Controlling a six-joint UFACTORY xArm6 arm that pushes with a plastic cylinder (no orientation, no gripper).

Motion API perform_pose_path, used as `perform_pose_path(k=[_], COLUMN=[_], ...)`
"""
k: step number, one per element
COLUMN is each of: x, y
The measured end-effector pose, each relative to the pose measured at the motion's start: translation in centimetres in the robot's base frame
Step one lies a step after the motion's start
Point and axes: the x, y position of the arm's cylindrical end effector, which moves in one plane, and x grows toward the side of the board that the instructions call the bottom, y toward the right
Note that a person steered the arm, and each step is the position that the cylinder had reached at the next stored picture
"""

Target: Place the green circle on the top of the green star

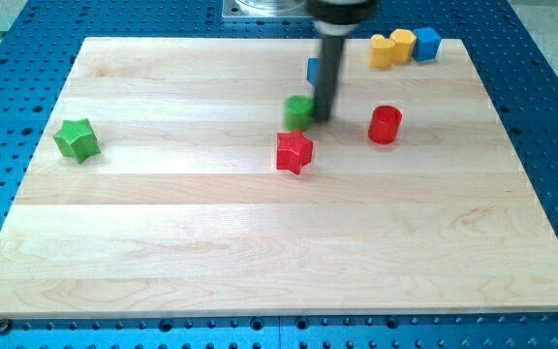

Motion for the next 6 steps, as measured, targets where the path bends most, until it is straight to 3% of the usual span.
perform_pose_path(k=[1, 2, 4, 6], x=[0.9, 3.1, 3.6, 1.8], y=[-6.3, -2.7, -15.9, -15.3])
